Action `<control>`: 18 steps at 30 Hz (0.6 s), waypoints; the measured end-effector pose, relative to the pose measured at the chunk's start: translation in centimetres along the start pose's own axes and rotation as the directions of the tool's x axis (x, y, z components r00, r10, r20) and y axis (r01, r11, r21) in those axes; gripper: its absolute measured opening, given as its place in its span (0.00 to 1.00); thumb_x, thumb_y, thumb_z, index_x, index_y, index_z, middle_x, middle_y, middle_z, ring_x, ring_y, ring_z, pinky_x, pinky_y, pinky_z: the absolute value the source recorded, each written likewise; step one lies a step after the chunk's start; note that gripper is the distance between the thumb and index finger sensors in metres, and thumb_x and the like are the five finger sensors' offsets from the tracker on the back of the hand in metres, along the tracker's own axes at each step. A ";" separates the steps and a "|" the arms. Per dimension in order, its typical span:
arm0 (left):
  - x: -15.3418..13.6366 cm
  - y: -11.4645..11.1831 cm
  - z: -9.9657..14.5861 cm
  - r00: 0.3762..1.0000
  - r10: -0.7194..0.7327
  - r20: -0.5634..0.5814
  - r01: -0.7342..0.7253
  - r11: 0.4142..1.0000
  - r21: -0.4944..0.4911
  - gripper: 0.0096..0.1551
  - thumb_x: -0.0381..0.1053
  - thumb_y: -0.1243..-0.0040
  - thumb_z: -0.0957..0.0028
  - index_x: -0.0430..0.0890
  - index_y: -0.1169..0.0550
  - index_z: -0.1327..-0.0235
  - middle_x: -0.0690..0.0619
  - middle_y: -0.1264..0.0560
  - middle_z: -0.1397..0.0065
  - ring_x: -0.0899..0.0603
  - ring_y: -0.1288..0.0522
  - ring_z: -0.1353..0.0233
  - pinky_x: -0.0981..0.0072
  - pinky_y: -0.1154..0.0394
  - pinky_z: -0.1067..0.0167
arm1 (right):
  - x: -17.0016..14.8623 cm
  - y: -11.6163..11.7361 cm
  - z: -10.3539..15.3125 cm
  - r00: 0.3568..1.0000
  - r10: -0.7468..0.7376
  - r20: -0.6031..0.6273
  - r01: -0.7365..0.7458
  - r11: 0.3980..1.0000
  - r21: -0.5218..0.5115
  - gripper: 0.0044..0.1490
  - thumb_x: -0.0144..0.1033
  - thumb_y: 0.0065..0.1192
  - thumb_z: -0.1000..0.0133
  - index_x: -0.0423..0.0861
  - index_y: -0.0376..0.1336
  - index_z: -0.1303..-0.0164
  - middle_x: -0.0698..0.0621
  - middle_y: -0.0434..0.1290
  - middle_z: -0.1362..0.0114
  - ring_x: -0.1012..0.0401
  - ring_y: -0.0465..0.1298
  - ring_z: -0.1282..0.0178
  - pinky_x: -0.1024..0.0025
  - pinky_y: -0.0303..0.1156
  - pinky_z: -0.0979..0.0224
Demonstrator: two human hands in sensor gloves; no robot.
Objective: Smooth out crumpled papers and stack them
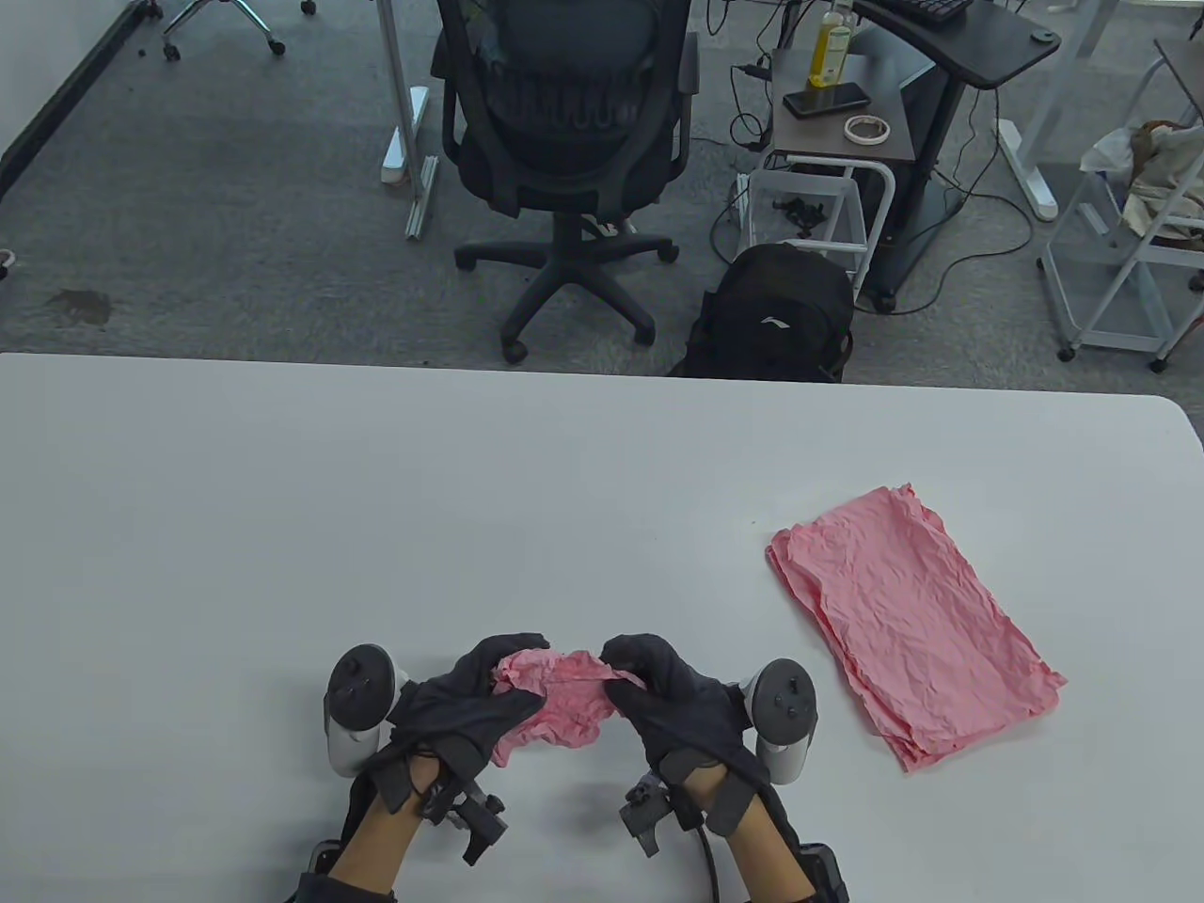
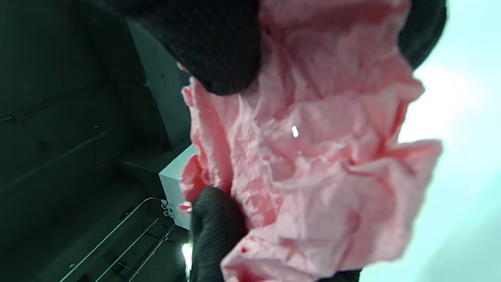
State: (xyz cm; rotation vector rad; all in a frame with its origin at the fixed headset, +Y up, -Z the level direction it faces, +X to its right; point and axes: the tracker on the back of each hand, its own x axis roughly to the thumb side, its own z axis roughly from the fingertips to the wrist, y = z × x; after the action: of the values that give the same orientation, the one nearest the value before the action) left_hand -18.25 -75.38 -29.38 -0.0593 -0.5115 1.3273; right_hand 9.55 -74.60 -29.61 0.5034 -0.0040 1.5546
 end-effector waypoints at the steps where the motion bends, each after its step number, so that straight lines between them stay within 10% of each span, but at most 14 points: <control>1: 0.0 0.2 0.1 1.000 0.013 0.011 -0.013 1.000 -0.001 0.34 0.62 0.33 0.46 0.52 0.29 0.29 0.51 0.31 0.35 0.41 0.27 0.34 0.39 0.34 0.30 | -0.1 -0.1 0.0 1.000 0.011 -0.022 -0.011 1.000 0.011 0.30 0.32 0.66 0.46 0.45 0.62 0.32 0.43 0.73 0.40 0.47 0.78 0.46 0.45 0.72 0.43; 8: -0.6 -1.7 -0.4 0.866 0.500 -0.009 -0.491 0.846 -0.208 0.32 0.54 0.35 0.43 0.52 0.32 0.26 0.40 0.33 0.21 0.31 0.27 0.24 0.31 0.34 0.31 | -0.4 -0.6 0.3 0.981 0.160 -0.113 -0.164 0.986 -0.028 0.25 0.37 0.65 0.45 0.46 0.69 0.37 0.45 0.73 0.46 0.48 0.77 0.50 0.44 0.71 0.44; 13: -0.9 -0.5 -0.3 0.946 0.325 0.006 -0.324 0.945 -0.054 0.42 0.53 0.35 0.43 0.52 0.41 0.19 0.50 0.29 0.31 0.41 0.23 0.34 0.39 0.32 0.31 | -0.7 -1.1 0.0 0.998 -0.002 -0.061 0.001 1.000 -0.021 0.25 0.35 0.62 0.44 0.47 0.65 0.36 0.38 0.67 0.29 0.40 0.71 0.34 0.41 0.68 0.38; 18: -1.3 0.8 0.0 0.954 0.297 -0.049 -0.297 0.955 -0.003 0.44 0.51 0.33 0.44 0.46 0.41 0.18 0.51 0.30 0.38 0.42 0.26 0.40 0.39 0.34 0.31 | -1.0 -0.9 -0.2 0.970 -0.241 -0.030 0.241 0.971 -0.004 0.25 0.28 0.64 0.46 0.45 0.65 0.37 0.42 0.76 0.38 0.44 0.79 0.44 0.45 0.73 0.43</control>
State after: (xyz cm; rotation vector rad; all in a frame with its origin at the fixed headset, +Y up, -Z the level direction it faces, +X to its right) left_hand -19.18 -76.42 -30.10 -0.1819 -0.4811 1.6138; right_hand 10.30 -75.39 -30.39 0.4620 0.0776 1.3239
